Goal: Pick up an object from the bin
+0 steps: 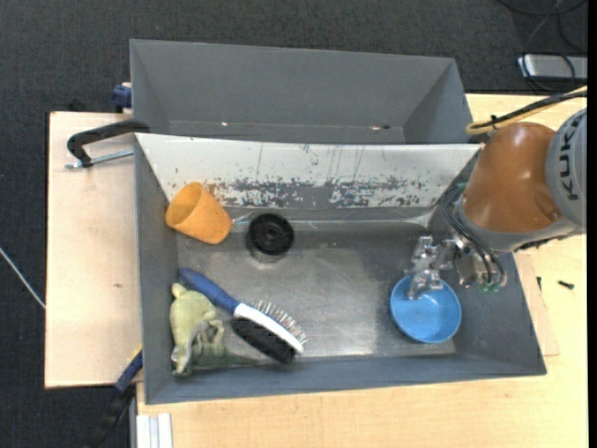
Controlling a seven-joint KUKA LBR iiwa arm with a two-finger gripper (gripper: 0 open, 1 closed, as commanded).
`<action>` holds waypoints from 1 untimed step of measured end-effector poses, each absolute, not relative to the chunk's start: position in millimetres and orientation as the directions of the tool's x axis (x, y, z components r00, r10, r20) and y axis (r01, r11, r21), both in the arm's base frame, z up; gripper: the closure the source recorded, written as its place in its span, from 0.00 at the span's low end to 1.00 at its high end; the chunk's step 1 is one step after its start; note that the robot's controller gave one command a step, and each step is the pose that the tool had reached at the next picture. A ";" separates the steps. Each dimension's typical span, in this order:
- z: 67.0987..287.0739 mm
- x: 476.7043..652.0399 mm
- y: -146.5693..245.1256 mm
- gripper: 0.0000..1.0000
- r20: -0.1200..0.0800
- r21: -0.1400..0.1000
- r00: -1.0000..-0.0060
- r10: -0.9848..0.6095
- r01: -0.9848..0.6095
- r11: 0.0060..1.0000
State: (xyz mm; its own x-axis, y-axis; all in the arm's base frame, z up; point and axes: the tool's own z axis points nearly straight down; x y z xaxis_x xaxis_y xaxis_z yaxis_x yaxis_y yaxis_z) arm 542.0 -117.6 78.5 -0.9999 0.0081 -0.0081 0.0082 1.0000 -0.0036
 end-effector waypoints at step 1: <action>164.4 545.3 -117.5 1.00 -0.014 -0.002 -1.000 0.008 0.008 1.000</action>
Offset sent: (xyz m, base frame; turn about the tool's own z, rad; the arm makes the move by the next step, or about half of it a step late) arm 0.0000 -0.0001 0.0800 0.0000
